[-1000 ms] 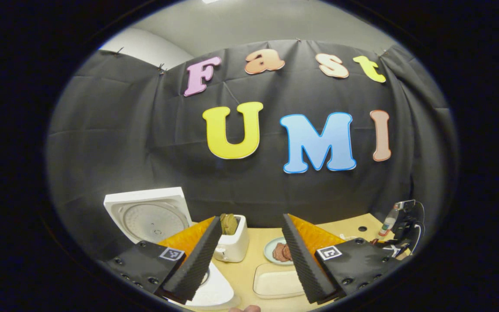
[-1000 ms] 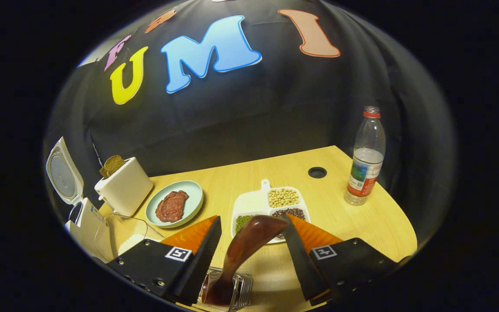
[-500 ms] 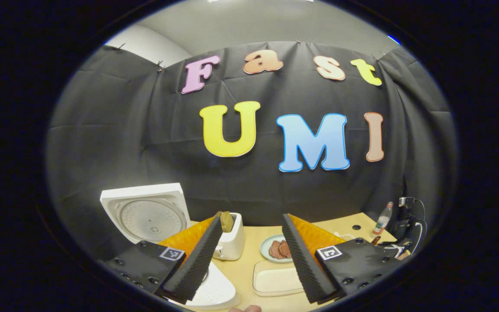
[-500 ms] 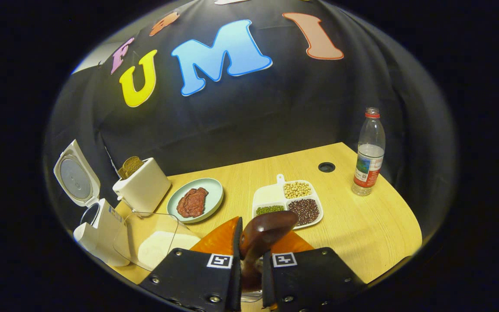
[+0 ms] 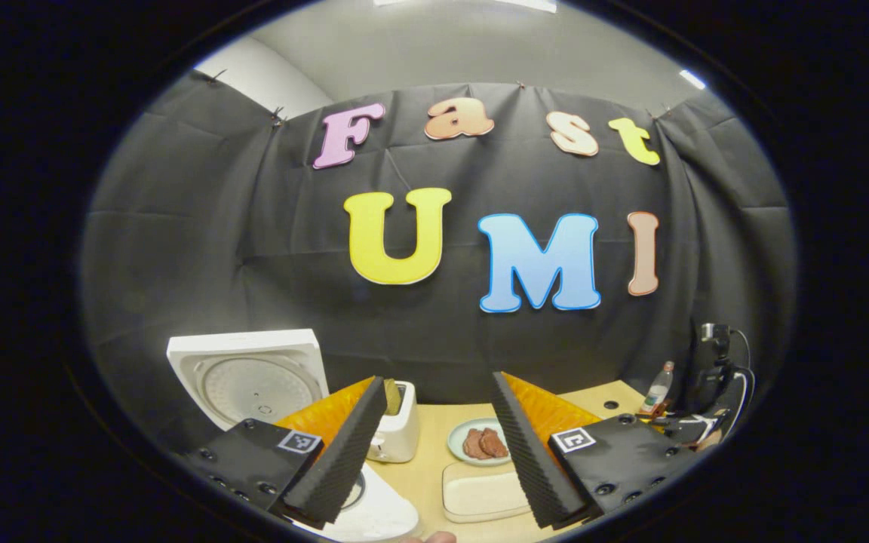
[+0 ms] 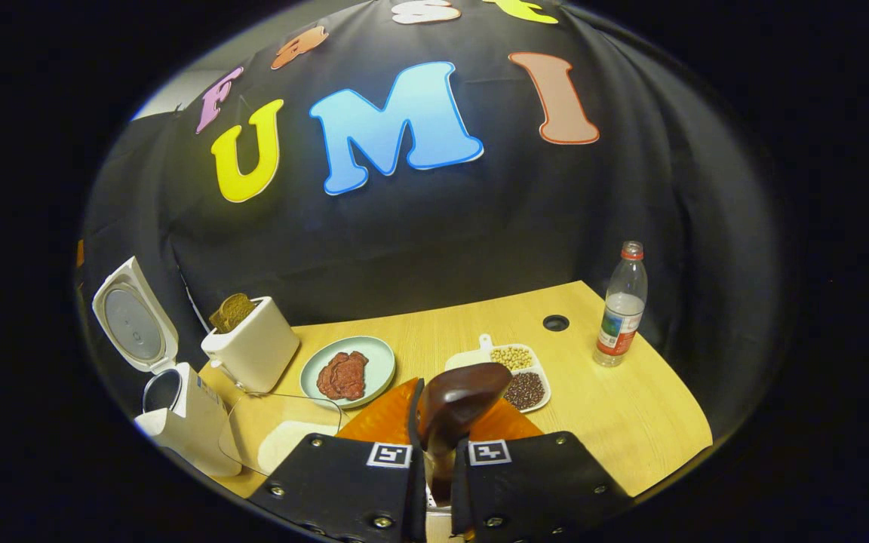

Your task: Close the left gripper, press the button to open the rice cooker; take a wooden spoon from the chopstick holder with the right hand, scoop a spoonful of rice and pour it into the rice cooker, then put the wooden spoon back into the chopstick holder.

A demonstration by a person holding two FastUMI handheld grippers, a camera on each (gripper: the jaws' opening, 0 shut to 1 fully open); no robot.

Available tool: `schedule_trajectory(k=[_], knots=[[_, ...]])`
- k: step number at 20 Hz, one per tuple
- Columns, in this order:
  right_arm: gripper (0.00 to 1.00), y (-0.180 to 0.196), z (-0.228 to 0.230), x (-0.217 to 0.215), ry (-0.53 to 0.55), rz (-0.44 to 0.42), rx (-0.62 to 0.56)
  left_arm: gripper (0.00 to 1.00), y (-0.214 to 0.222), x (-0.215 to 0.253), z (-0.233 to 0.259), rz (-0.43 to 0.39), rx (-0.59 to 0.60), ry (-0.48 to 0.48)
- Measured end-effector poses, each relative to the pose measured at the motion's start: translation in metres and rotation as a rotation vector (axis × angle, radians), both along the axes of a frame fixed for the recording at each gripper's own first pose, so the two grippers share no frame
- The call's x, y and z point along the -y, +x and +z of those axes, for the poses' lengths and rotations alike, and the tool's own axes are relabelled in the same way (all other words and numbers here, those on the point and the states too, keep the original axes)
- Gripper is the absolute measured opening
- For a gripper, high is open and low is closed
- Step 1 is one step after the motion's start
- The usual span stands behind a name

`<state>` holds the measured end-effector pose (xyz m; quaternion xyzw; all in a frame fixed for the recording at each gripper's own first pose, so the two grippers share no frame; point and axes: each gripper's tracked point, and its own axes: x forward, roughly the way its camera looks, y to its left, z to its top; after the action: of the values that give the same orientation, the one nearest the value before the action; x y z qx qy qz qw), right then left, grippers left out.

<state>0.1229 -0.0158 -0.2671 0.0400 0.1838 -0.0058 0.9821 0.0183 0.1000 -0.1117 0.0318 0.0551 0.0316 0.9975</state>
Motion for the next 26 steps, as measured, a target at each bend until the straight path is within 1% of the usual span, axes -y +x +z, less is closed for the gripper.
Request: schedule_trajectory(k=[2, 4, 5, 7, 8, 10, 11, 13, 14, 15, 18, 23, 24, 25, 26], knots=[[0.13, -0.001, 0.025, -0.01, 0.018, 0.014, 0.038, 0.96, 0.001, 0.002, 0.0, -0.019, 0.011, -0.015], [0.13, -0.003, 0.043, -0.019, 0.022, 0.025, 0.052, 0.97, 0.004, 0.005, 0.003, -0.043, 0.019, -0.031], [0.13, -0.003, 0.055, -0.024, 0.014, 0.035, 0.069, 0.97, 0.005, 0.005, 0.007, -0.045, 0.03, -0.025], [0.13, -0.002, 0.079, -0.036, 0.0, 0.051, 0.109, 0.94, 0.005, -0.003, 0.021, -0.033, 0.067, -0.005], [0.13, -0.003, 0.089, -0.045, 0.004, 0.063, 0.121, 0.96, 0.008, -0.002, 0.027, -0.035, 0.081, -0.015], [0.13, 0.001, 0.102, -0.064, 0.018, 0.094, 0.135, 0.96, 0.005, -0.004, 0.033, -0.032, 0.098, -0.029], [0.13, 0.003, 0.106, -0.075, 0.023, 0.115, 0.139, 0.94, 0.003, -0.007, 0.035, -0.025, 0.105, -0.028], [0.13, 0.007, 0.107, -0.097, 0.034, 0.159, 0.143, 0.94, -0.003, -0.013, 0.04, -0.014, 0.112, -0.022], [0.13, 0.01, 0.102, -0.107, 0.032, 0.184, 0.139, 0.94, -0.004, -0.017, 0.043, 0.0, 0.117, -0.014], [0.13, 0.013, 0.095, -0.118, 0.034, 0.208, 0.131, 0.96, -0.005, -0.02, 0.044, 0.012, 0.119, -0.008], [0.13, 0.02, 0.064, -0.146, 0.052, 0.251, 0.078, 0.96, -0.008, -0.017, 0.051, 0.017, 0.136, -0.01], [0.13, 0.029, 0.012, -0.17, 0.06, 0.237, -0.015, 0.97, -0.013, -0.034, 0.064, 0.029, 0.161, 0.016], [0.13, 0.031, 0.001, -0.175, 0.058, 0.234, -0.032, 0.96, -0.014, -0.04, 0.063, 0.036, 0.162, 0.024], [0.13, 0.033, -0.008, -0.178, 0.058, 0.231, -0.042, 0.94, -0.014, -0.047, 0.065, 0.042, 0.163, 0.027], [0.13, 0.036, -0.018, -0.184, 0.059, 0.229, -0.059, 0.95, -0.014, -0.052, 0.065, 0.045, 0.163, 0.026]])
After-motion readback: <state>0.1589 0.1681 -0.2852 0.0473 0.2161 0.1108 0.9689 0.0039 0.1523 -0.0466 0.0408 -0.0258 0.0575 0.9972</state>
